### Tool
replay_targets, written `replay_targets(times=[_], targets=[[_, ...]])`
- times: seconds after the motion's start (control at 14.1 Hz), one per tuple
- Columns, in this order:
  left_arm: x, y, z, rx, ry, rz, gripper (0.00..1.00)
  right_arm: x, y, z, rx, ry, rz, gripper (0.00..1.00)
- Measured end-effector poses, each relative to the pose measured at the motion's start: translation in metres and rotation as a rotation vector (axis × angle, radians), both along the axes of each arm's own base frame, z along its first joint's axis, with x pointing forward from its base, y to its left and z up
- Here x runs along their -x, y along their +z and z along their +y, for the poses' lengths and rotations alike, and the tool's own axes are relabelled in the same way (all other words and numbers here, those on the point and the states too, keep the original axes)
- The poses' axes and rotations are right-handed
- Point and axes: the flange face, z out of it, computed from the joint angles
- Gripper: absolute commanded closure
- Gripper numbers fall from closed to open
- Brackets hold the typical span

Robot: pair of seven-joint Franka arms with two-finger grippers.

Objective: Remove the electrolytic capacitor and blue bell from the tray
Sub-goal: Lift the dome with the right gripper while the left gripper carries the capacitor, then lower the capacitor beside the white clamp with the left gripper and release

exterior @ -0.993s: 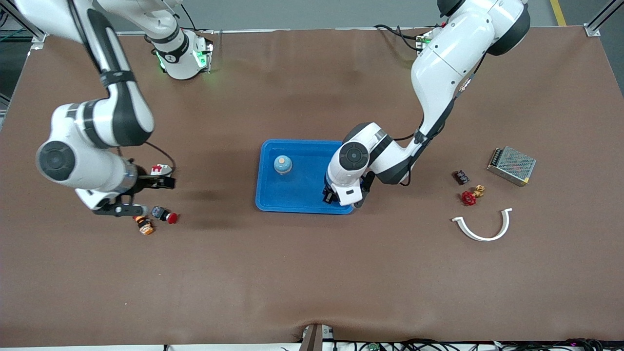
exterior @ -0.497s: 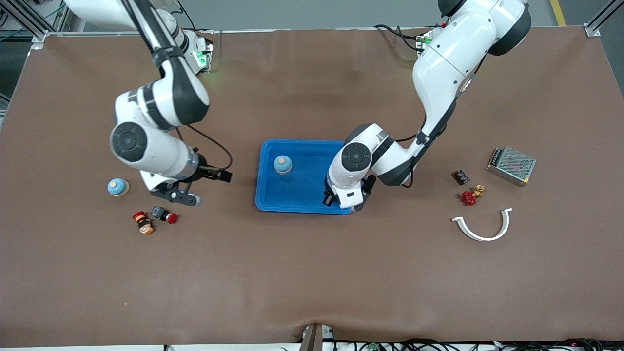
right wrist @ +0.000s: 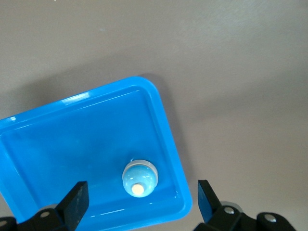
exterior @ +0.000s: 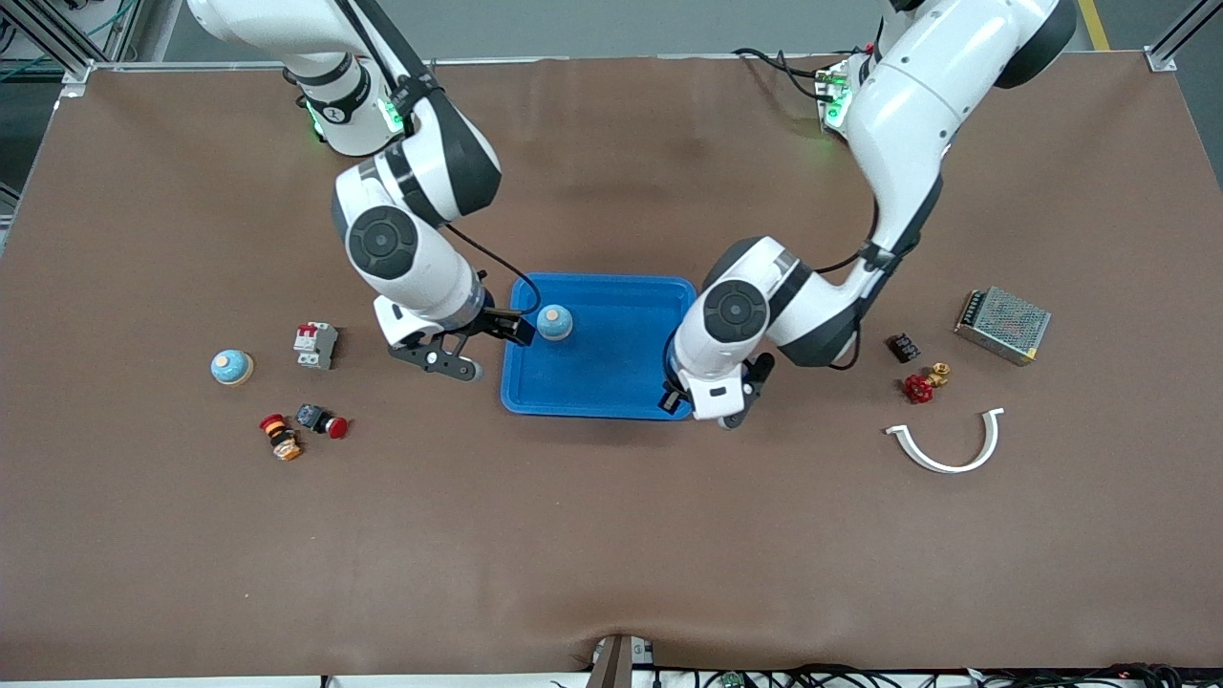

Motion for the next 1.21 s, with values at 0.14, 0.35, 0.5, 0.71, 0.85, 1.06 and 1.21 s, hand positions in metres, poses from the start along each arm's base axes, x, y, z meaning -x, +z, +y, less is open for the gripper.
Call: replay_targets(times=[0.14, 0.35, 0.5, 0.71, 0.85, 1.06, 1.21], targets=[[-0.015, 0.016, 0.038, 0.008, -0.05, 0.049, 1.0, 0.005, -0.016, 0.011, 0.008, 0.009, 0.007, 0.0], [-0.034, 0.034, 0.102, 0.007, -0.151, 0.111, 1.0, 0.011, -0.038, 0.024, 0.018, 0.026, 0.016, 0.0], [-0.04, 0.039, 0.135, 0.0, -0.225, 0.135, 1.0, 0.015, -0.053, 0.032, 0.023, 0.037, 0.017, 0.0], [-0.047, 0.029, 0.189, -0.016, -0.357, 0.144, 1.0, 0.023, -0.077, 0.046, 0.032, 0.057, 0.022, 0.0], [-0.052, 0.021, 0.233, -0.01, -0.439, 0.151, 1.0, 0.026, -0.088, 0.05, 0.037, 0.064, 0.024, 0.0], [-0.054, 0.01, 0.286, -0.07, -0.551, 0.157, 1.0, 0.03, -0.102, 0.056, 0.042, 0.074, 0.025, 0.0], [-0.053, 0.005, 0.309, -0.099, -0.611, 0.163, 1.0, 0.033, -0.112, 0.061, 0.044, 0.082, 0.023, 0.0]])
